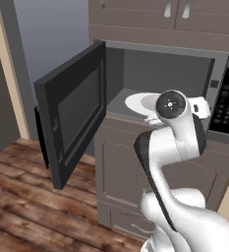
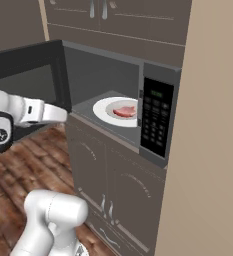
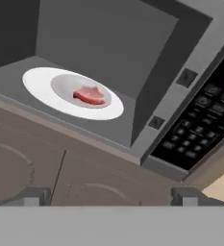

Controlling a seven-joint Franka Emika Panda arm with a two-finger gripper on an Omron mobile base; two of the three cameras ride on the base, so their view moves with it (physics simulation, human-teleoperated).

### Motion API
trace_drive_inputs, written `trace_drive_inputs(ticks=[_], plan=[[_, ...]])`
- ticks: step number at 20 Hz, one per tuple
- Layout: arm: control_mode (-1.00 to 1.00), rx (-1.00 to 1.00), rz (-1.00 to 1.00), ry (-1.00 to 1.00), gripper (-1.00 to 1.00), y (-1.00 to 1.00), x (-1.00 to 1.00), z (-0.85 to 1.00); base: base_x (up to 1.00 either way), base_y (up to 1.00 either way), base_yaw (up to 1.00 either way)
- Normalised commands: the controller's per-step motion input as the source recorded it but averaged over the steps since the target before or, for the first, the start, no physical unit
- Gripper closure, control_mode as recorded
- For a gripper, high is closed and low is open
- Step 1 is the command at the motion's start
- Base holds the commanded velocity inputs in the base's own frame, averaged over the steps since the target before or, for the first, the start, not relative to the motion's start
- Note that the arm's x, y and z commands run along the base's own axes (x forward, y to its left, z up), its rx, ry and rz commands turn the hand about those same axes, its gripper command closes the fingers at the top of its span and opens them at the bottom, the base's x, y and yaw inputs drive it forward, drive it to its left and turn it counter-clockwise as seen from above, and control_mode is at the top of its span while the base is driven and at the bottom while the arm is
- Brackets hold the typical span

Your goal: Transport the steak from the fridge to the microwave and turn on the microwave.

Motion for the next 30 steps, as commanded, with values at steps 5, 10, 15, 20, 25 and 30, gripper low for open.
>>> trace_drive_inputs(ticks=[5, 10, 15, 20, 25, 30], plan=[[-1.0, -0.05, -0.24, -0.19, -1.0, 0.22, -1.0, 0.43, 0.0, 0.0, 0.0], [-1.0, -0.01, -0.16, -0.07, -1.0, 0.59, -0.77, 0.17, 0.0, 0.0, 0.0], [-1.0, 0.0, -0.05, -0.09, -1.0, 0.53, -0.93, 0.04, 0.0, 0.0, 0.0], [-1.0, -0.02, 0.0, -0.31, -1.0, 0.72, -0.96, 0.06, 0.0, 0.0, 0.0], [-1.0, 0.0, -0.01, -0.37, -1.0, 0.5, -0.38, 0.0, 0.0, 0.0, 0.0], [-1.0, 0.0, -0.04, -0.21, -1.0, 0.54, -0.16, -0.02, 0.0, 0.0, 0.0]])
